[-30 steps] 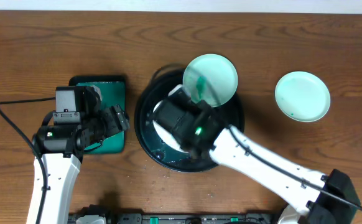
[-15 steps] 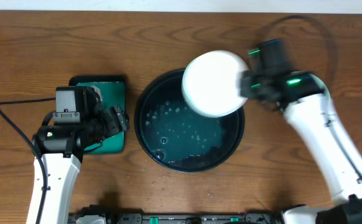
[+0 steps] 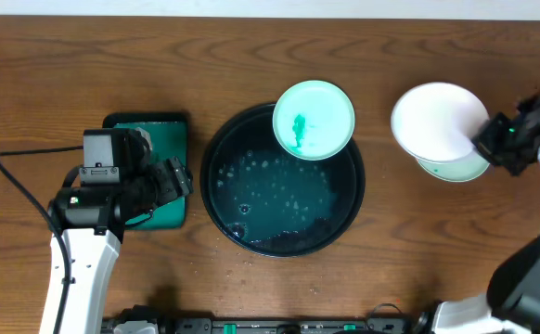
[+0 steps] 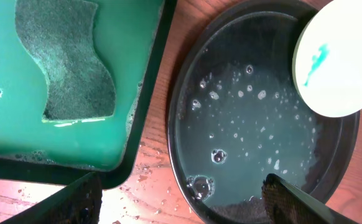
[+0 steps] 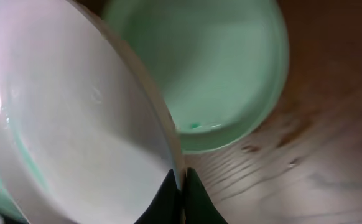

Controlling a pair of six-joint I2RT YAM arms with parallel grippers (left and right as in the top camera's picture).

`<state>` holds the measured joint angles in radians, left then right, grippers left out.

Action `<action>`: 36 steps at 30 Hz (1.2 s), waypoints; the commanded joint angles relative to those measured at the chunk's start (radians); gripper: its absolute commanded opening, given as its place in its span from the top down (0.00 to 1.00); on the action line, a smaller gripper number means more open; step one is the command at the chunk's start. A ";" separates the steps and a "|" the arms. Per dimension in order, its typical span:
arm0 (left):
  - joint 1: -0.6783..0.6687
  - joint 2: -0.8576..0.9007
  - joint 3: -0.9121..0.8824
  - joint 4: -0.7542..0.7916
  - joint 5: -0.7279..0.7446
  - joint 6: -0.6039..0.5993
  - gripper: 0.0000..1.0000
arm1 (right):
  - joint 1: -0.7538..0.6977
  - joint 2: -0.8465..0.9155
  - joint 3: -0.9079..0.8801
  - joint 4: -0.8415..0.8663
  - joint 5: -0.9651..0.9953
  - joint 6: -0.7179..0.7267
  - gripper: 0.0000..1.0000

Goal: Clean dirty plates on tray and stack at the side
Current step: 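Carry the white plate right and stack it on the pale green plate, then move the right gripper back and grip the rim of the next plate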

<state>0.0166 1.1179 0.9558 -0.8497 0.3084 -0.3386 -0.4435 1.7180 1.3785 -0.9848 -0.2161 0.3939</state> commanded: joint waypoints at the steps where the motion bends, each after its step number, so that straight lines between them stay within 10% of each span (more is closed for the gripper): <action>1: -0.003 0.005 -0.003 -0.003 -0.014 0.018 0.18 | -0.066 0.076 0.007 -0.005 -0.028 -0.013 0.98; 8: -0.003 0.005 -0.003 -0.003 -0.014 0.018 0.18 | -0.155 0.201 0.007 0.029 -0.034 -0.005 0.99; 13: -0.003 0.005 -0.003 -0.003 -0.014 0.017 0.17 | -0.164 0.224 0.007 0.052 -0.188 -0.090 0.47; 26: -0.003 0.005 -0.003 -0.006 -0.014 0.017 0.18 | -0.051 0.027 0.027 0.061 -0.327 -0.278 0.48; 31: -0.003 0.005 -0.003 -0.006 -0.014 0.017 0.17 | 0.056 -0.030 0.027 0.070 -0.387 -0.299 0.27; 36: -0.003 0.005 -0.003 -0.006 -0.014 0.017 0.17 | 0.188 -0.006 0.026 0.096 -0.376 -0.340 0.47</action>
<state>0.0166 1.1187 0.9558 -0.8543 0.3080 -0.3386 -0.3164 1.6890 1.3991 -0.9024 -0.5732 0.0971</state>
